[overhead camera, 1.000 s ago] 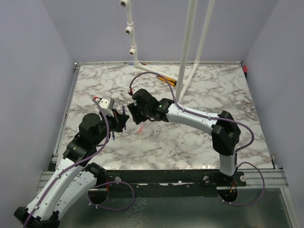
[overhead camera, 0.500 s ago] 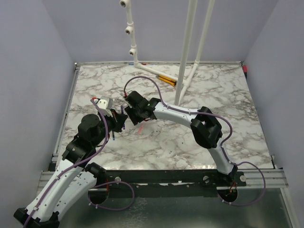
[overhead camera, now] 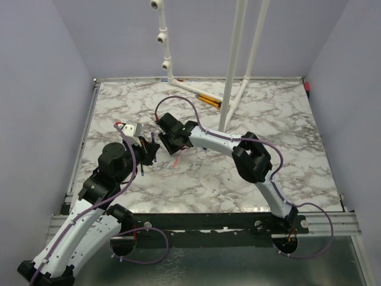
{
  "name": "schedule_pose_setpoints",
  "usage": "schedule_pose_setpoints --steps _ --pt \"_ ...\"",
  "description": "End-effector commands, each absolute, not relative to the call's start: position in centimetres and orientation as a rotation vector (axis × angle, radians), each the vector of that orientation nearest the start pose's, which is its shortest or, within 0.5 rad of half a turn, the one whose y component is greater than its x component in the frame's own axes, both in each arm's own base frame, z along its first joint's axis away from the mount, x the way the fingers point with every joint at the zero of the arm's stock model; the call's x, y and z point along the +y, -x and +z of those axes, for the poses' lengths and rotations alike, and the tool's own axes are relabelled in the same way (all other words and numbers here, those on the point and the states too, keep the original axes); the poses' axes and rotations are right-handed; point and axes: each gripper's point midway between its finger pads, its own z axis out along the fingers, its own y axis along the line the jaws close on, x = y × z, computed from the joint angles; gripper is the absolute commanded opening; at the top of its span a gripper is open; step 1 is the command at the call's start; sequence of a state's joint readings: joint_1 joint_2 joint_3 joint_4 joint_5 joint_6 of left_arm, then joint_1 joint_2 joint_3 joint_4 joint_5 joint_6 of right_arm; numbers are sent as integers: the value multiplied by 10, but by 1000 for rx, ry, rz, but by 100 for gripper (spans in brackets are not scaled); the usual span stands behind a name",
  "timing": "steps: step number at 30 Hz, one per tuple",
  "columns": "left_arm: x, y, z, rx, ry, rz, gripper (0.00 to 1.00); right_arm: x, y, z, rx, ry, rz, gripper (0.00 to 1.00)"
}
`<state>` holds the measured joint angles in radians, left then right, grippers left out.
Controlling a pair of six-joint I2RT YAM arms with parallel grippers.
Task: Insert the pens into the pen caps
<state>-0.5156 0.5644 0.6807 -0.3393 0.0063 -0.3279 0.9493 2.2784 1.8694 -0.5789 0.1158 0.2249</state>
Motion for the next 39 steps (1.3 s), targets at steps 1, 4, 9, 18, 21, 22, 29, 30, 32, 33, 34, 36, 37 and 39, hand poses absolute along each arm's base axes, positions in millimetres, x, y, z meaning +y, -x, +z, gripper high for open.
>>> schedule_pose_setpoints --steps 1,4,9,18,21,22,29,30,32,33,34,36,37,39 --pt "-139 -229 257 1810 -167 -575 0 433 -321 21 2473 929 283 40" --pt "-139 -230 256 1813 -165 -573 0 431 -322 17 2476 929 264 37" --pt "-139 -230 256 1815 -167 -573 0 427 -321 12 2484 938 242 28" --pt "-138 -231 255 1816 -163 -568 0 428 -321 19 2469 938 259 1" --pt "-138 -231 255 1816 -162 -568 0 433 -325 33 2434 920 280 1" --pt "-137 -231 255 1817 -161 -566 0 434 -326 39 2422 915 288 1" --pt "-136 -232 256 1812 -153 -562 0 433 -325 83 2346 882 356 1" --pt "-136 -232 256 1812 -153 -562 0 432 -322 89 2338 885 371 1" --pt "-136 -232 256 1813 -152 -561 0 427 -316 96 2329 901 387 1" --pt "-135 -232 256 1812 -151 -561 0 423 -312 99 2325 905 389 1" --pt "-135 -232 256 1813 -152 -560 0 418 -309 101 2323 908 386 1" --pt "-135 -232 256 1811 -148 -559 0 409 -301 105 2319 922 392 1" --pt "-134 -232 257 1810 -146 -557 0 404 -297 107 2314 935 396 1" --pt "-134 -232 257 1809 -143 -556 0 393 -287 109 2308 973 399 1"
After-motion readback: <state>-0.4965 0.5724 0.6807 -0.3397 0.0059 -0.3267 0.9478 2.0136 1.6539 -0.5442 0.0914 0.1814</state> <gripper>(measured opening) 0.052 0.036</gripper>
